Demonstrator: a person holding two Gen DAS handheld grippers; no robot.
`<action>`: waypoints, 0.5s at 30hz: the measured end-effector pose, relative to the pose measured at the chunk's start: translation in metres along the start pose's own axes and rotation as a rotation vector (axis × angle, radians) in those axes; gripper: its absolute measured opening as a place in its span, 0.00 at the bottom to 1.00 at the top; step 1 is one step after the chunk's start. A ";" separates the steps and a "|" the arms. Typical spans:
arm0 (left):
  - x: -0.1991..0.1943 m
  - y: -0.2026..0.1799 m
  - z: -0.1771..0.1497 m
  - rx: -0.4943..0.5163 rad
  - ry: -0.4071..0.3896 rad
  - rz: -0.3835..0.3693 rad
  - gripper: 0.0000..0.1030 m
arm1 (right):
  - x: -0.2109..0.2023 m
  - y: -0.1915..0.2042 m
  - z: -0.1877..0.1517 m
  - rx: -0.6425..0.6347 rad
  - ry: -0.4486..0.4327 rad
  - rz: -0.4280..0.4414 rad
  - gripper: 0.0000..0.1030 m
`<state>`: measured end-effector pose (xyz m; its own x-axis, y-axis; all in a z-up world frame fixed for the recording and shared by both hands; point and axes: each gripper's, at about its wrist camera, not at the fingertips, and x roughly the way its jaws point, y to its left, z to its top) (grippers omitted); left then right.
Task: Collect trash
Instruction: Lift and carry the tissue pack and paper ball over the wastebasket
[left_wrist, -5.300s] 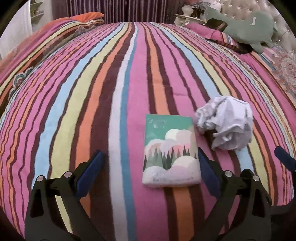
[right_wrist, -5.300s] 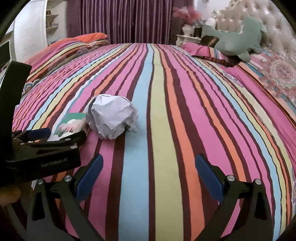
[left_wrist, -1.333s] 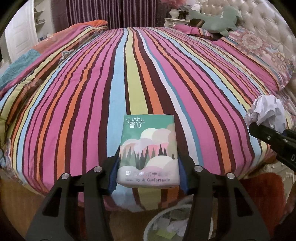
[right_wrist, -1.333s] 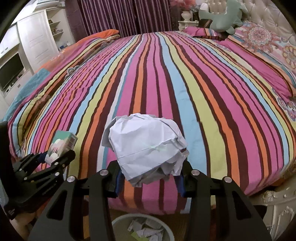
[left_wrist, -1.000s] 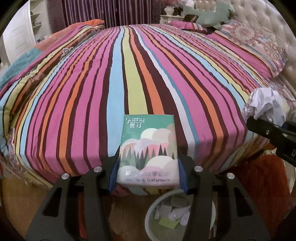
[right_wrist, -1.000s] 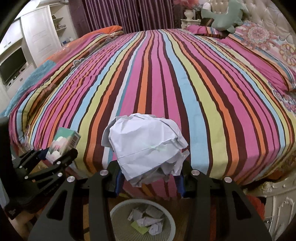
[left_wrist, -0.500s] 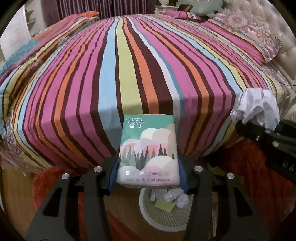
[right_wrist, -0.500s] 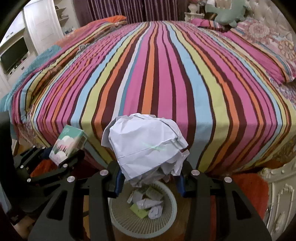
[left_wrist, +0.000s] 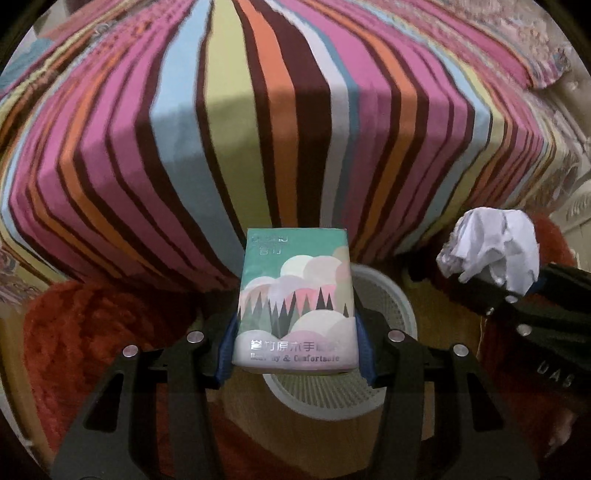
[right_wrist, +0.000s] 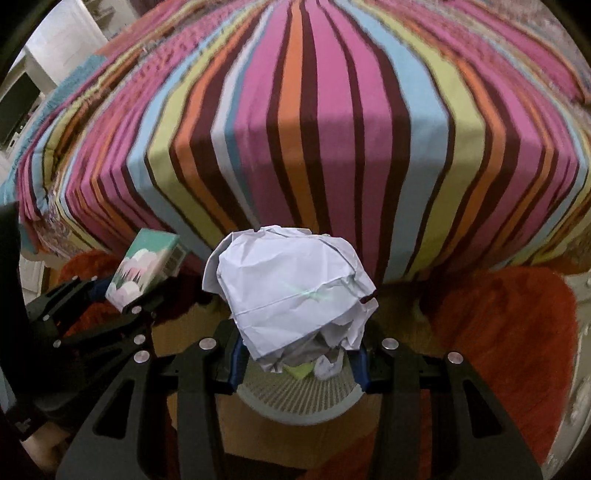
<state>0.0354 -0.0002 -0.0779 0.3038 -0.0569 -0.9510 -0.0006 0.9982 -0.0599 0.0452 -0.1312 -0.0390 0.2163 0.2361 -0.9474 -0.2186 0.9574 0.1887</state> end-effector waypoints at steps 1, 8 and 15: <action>0.005 -0.001 0.000 0.003 0.021 0.002 0.49 | 0.005 -0.001 -0.002 0.007 0.023 0.006 0.41; 0.044 0.003 -0.004 -0.034 0.194 -0.014 0.49 | 0.040 -0.008 -0.010 0.042 0.197 0.019 0.41; 0.075 -0.006 -0.006 -0.023 0.323 -0.007 0.49 | 0.064 -0.017 -0.013 0.098 0.306 0.031 0.41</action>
<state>0.0528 -0.0110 -0.1504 -0.0142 -0.0706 -0.9974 -0.0226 0.9973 -0.0703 0.0500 -0.1342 -0.1061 -0.0884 0.2188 -0.9718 -0.1249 0.9654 0.2288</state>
